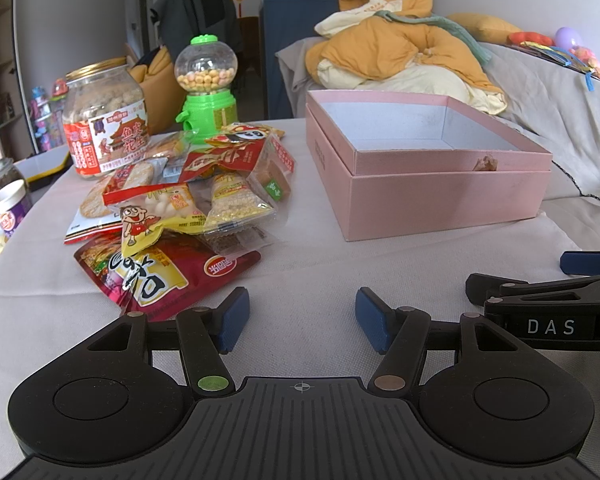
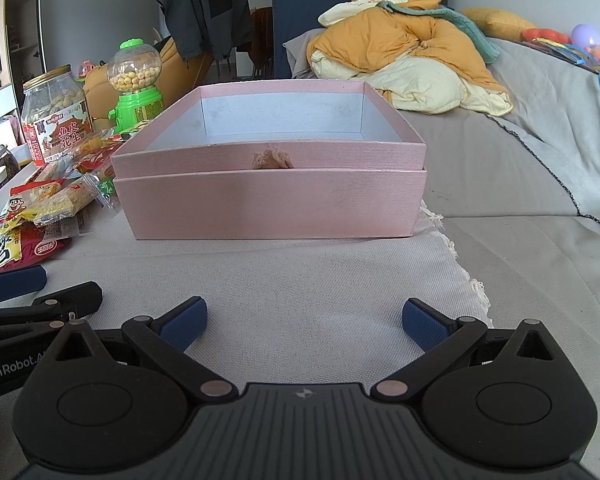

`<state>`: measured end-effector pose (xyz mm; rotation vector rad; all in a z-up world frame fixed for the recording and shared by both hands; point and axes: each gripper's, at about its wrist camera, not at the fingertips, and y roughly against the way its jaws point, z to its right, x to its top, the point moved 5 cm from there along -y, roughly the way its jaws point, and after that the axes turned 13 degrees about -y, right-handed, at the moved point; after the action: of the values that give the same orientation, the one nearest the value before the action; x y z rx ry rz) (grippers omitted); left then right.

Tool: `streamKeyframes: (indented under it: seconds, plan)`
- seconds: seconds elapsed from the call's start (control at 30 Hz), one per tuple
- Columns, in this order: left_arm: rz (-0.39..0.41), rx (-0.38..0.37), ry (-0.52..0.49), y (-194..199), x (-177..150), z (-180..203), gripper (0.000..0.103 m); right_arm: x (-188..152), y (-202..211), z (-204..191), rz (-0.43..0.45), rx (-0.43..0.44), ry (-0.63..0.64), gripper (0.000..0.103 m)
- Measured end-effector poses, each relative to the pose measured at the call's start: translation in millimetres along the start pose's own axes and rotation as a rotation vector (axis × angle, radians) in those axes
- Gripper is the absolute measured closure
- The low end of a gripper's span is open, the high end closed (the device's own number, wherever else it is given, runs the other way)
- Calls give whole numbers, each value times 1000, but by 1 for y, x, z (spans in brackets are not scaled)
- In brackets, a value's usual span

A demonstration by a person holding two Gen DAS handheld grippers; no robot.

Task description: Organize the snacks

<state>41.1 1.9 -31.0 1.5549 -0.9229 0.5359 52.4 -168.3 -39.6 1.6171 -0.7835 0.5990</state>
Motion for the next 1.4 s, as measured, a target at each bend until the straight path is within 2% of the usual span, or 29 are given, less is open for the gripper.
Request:
streamKeyframes:
  seconds: [0.6, 0.7, 0.77, 0.8, 0.87, 1.07, 1.13, 1.2, 1.27, 1.4]
  plan:
    - [2, -16, 1, 2, 1, 0, 37, -1, 0, -2, -1, 0, 0, 0]
    - [5, -51, 11, 2, 1, -8, 39, 2, -1, -4, -53, 16, 21, 0]
    - [6, -44, 15, 1, 2, -20, 43, 9, -4, -3, -130, 29, 41, 0]
    - [9, -39, 17, -1, 3, -27, 49, 9, -5, -5, -155, 35, 47, 0]
    - [2, -8, 28, -6, 4, -46, 52, 12, -8, -7, -195, 34, 68, 0]
    - [9, 95, 84, 1, -3, -104, 52, 17, -11, -10, -229, 53, 110, 0]
    - [12, 105, 113, 9, -5, -120, 54, 20, -15, -14, -224, 61, 120, 0]
    - [31, 65, 161, 20, -8, -133, 55, 24, -20, -22, -229, 70, 133, 0]
    - [60, -23, 196, 28, -4, -137, 55, 31, -25, -34, -230, 99, 158, 0]
    - [97, -201, 176, 30, 12, -115, 55, 54, -37, -56, -175, 126, 154, 0]
